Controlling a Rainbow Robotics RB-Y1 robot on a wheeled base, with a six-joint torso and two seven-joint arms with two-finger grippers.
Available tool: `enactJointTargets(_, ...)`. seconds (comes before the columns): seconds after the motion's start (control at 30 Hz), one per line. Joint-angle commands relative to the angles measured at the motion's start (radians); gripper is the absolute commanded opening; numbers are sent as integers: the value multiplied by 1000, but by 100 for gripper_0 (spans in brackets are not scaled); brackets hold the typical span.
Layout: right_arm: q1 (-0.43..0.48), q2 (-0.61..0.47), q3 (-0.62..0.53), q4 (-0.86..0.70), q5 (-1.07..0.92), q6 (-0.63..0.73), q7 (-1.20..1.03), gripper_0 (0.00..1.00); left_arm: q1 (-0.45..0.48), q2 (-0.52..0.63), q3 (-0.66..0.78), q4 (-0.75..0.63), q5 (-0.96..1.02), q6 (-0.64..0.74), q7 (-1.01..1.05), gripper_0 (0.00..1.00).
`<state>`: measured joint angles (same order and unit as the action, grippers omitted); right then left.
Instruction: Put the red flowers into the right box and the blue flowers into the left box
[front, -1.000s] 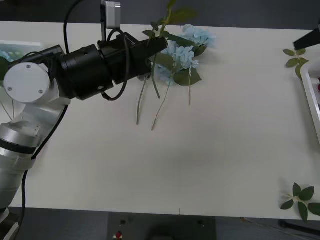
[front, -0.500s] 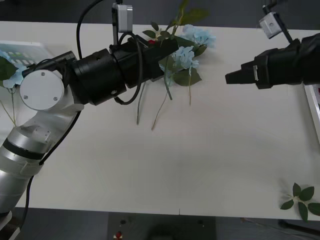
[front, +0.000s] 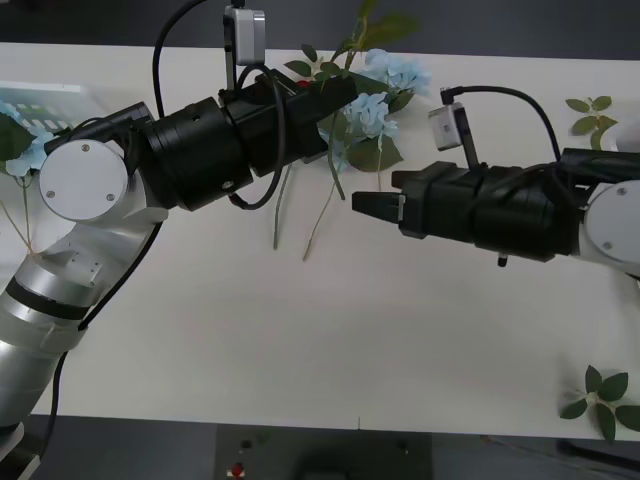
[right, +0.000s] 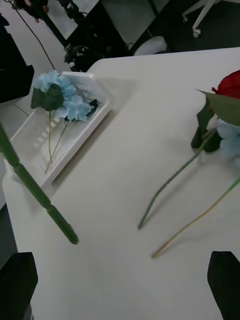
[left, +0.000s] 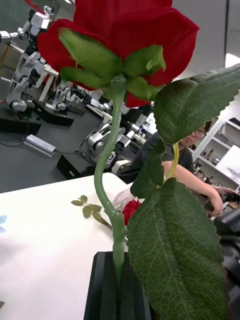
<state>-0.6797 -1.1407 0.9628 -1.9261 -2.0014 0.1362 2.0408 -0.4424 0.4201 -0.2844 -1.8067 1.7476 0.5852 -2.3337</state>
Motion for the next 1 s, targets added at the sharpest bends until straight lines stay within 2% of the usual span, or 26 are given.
enactJointTargets(0.03, -15, 50, 5, -21, -14, -46, 27, 100, 10, -7, 11, -40, 4, -10, -61, 0)
enactJointTargets(0.4, -17, 78, 5, -53, -53, -138, 30, 100, 11, -7, 10, -40, 4, -10, -69, 0)
enactJointTargets(0.8, -23, 107, 4, -53, -60, -153, 27, 100, 11, -7, 7, -40, 3, -10, -72, 0)
enactJointTargets(1.0, -43, 130, 4, -53, -79, -153, 24, 92, 11, -7, 7, -40, 3, -10, -72, 0)
